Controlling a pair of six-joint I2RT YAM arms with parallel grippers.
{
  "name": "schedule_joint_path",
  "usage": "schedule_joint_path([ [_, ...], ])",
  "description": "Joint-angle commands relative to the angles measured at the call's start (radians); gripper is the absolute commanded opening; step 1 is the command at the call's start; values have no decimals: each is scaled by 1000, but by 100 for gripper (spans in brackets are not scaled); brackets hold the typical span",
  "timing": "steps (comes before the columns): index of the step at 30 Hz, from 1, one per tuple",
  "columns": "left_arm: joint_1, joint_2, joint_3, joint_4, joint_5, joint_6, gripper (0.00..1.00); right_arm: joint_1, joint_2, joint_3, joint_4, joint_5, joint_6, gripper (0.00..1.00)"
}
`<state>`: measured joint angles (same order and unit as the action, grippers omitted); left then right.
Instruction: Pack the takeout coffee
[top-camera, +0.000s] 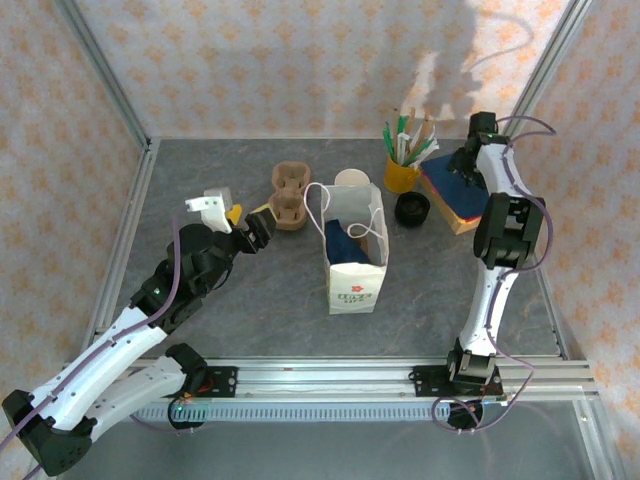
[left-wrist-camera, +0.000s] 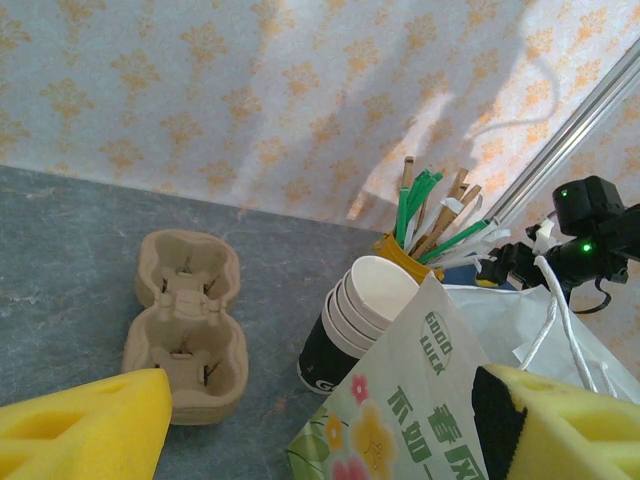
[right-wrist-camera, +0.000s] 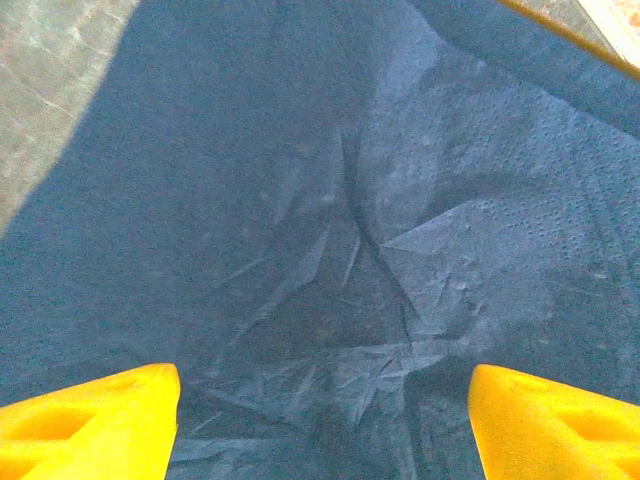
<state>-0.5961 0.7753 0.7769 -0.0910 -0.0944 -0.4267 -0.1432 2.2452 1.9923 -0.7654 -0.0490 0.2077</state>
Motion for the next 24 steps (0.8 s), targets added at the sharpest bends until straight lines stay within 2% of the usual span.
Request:
schedule_joint_path([
  [1,-4,-13,-5,-13,-12,-9,81,-15,34,31,-49,49,-2,75],
  [13,-4,-18,-7,-20,-13,-22,81,-16,65,-21,-28,27,22,71],
  [24,-4,-21,-13,-13,-8,-27,83,-21,10,-48,11,-12,32,51],
])
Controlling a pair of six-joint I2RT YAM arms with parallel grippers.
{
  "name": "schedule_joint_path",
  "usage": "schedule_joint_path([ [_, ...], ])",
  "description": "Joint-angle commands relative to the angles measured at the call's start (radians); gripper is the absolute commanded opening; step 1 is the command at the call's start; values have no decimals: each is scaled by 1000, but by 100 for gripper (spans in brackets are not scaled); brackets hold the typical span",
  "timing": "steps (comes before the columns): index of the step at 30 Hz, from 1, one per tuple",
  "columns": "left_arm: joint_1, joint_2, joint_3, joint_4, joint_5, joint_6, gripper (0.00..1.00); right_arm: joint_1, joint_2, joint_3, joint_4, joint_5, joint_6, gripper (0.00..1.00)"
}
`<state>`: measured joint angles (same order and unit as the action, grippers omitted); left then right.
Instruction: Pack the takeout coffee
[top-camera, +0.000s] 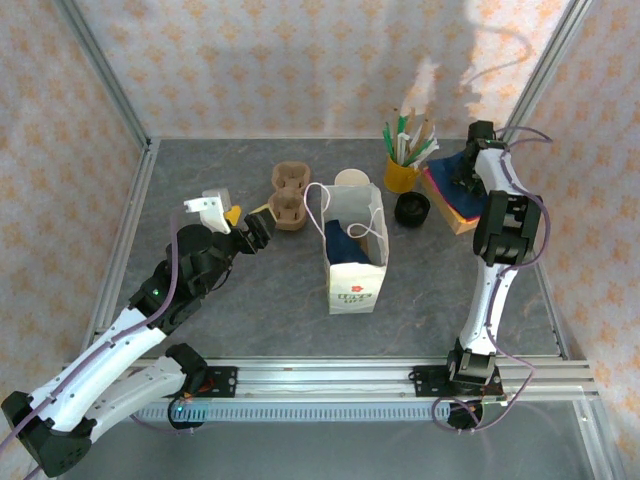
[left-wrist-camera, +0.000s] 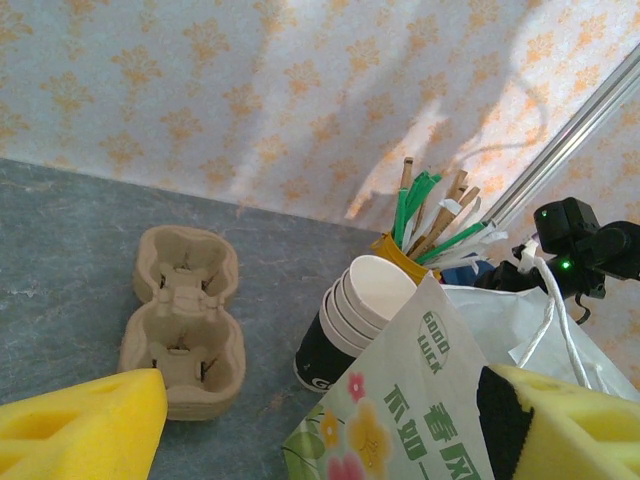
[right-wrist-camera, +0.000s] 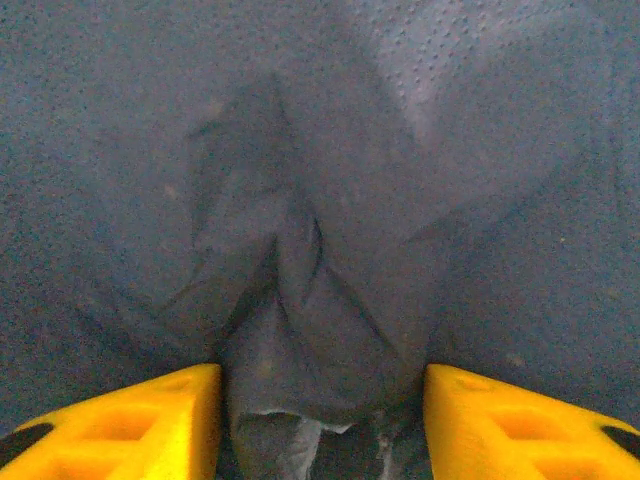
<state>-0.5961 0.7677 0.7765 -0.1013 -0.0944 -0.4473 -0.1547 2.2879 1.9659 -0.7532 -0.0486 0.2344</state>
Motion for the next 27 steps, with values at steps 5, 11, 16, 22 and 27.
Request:
schedule_joint_path([
  [5,-4,-22,-19,-3,-9,-11,84,-17,-58,-15,5,-34,5,45],
  [11,-4,-25,-22,-1,-11,-12,84,-37,-97,-11,28,-119,16,38],
  [16,-4,-26,-25,-9,-14,-14,85,-49,-97,-4,27,-152,18,29],
  [22,-4,-40,-27,-17,-23,-22,86,-52,-124,-9,27,-159,18,18],
  [27,-4,-42,-23,-17,-22,-24,87,-52,-208,-32,27,-195,24,13],
])
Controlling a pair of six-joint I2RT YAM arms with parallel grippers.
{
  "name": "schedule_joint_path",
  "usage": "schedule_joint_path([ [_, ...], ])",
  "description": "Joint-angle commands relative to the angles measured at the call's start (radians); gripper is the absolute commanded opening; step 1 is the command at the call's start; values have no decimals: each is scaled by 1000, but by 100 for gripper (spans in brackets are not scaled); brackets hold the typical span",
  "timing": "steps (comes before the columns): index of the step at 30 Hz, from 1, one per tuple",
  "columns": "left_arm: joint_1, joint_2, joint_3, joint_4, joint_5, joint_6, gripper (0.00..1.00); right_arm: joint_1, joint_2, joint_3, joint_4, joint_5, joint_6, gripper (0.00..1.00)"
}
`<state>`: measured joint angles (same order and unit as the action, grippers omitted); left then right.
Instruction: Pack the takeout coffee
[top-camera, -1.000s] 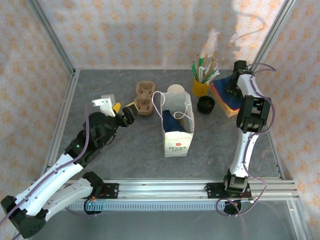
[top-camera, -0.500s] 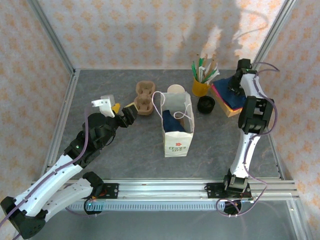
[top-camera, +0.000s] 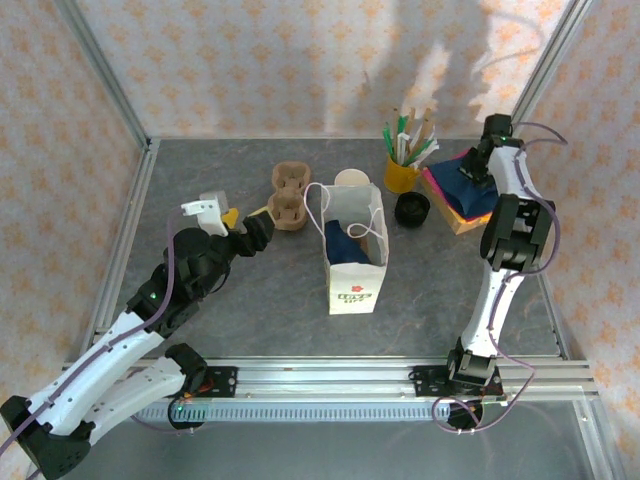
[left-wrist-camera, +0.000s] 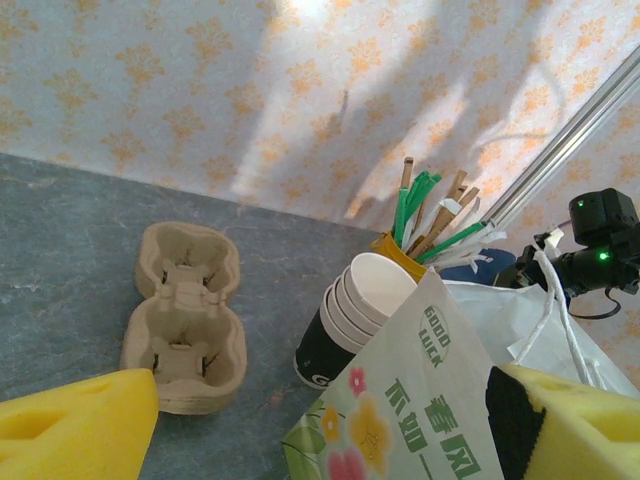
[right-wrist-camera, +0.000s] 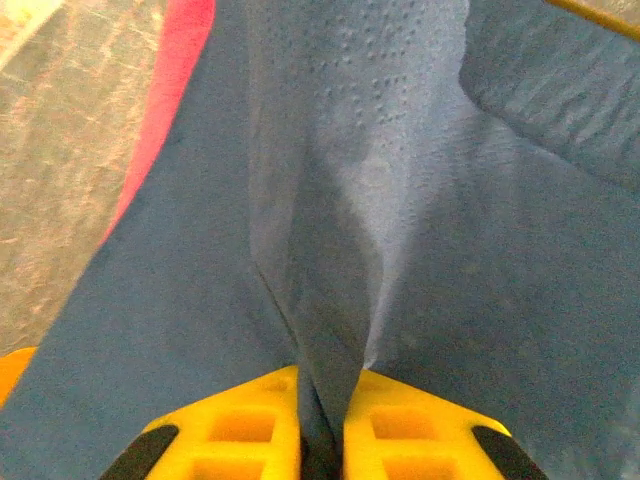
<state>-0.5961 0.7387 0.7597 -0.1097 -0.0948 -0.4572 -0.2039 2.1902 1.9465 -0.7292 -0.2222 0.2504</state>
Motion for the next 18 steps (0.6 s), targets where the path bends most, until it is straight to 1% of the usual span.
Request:
schedule_joint_path([
  [1,-4,-13,-6,-7,-21,-13,87,-3,-131,-20,5,-36,10,12],
  [6,-4,1,-8,5,-21,-9,87,-3,-254,-69,28,-92,40,9],
  [13,-5,18,-7,26,14,-20,87,-3,-455,-173,53,-189,67,9],
  [15,-4,28,-2,36,44,-18,88,-2,-504,-190,34,-243,60,9],
  [18,-4,43,4,53,104,-14,88,7,-573,-219,-2,-286,56,8],
])
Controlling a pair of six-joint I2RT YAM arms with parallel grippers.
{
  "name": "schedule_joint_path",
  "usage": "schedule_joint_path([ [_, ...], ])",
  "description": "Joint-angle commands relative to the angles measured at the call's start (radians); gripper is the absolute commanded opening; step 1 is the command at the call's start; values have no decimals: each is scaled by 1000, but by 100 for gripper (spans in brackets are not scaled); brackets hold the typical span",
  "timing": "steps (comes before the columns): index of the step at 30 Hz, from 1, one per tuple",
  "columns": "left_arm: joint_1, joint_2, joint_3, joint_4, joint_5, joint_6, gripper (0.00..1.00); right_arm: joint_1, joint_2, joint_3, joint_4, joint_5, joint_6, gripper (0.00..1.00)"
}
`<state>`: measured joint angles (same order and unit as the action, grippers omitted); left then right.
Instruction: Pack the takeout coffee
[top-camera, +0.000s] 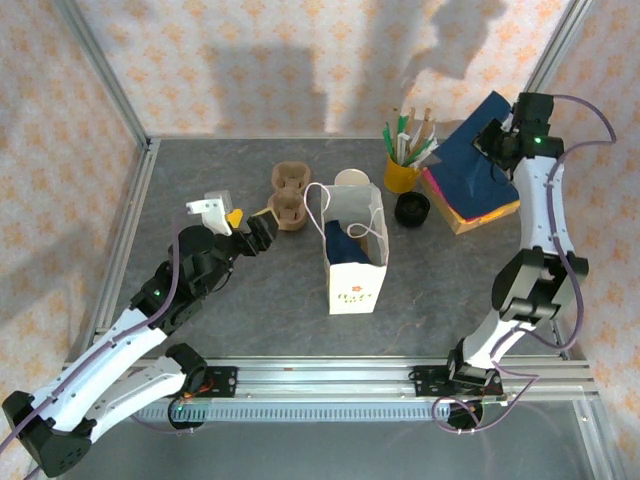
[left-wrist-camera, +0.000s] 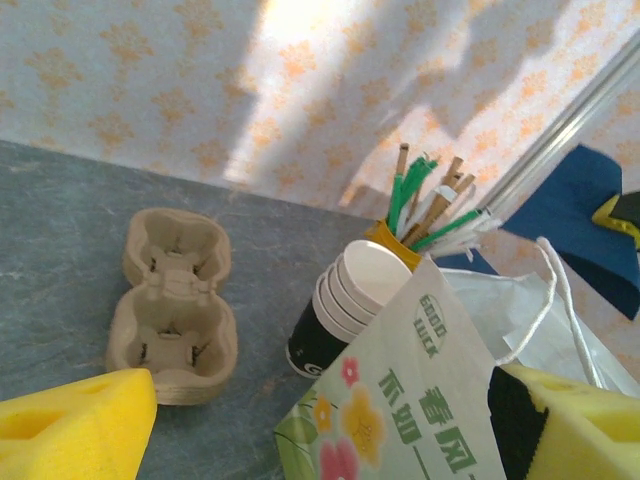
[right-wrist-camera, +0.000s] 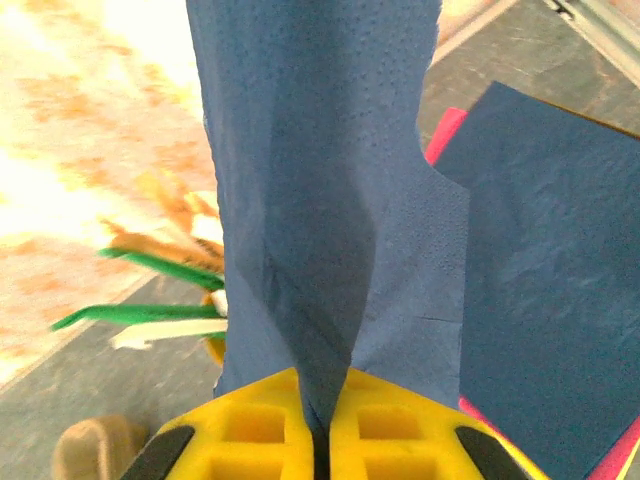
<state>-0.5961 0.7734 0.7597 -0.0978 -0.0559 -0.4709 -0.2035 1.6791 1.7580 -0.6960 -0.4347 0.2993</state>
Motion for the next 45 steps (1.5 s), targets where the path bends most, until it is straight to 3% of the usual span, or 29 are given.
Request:
schedule_joint_path([
  [1,-4,12,3,52,84,1,88,11,-88,-50,-36,-94,10,8],
  [10,-4,38,12,99,138,-3,88,120,-342,-235,64,-336,88,6],
  [17,-4,42,10,110,164,2,88,293,-480,-321,76,-341,160,6],
  [27,-4,77,0,174,262,-19,87,439,-555,-305,96,-344,260,5],
  [37,-5,117,4,198,268,-37,85,701,-568,-431,184,-176,356,5],
  [45,-7,151,7,216,281,-44,83,872,-447,-378,29,171,307,1],
])
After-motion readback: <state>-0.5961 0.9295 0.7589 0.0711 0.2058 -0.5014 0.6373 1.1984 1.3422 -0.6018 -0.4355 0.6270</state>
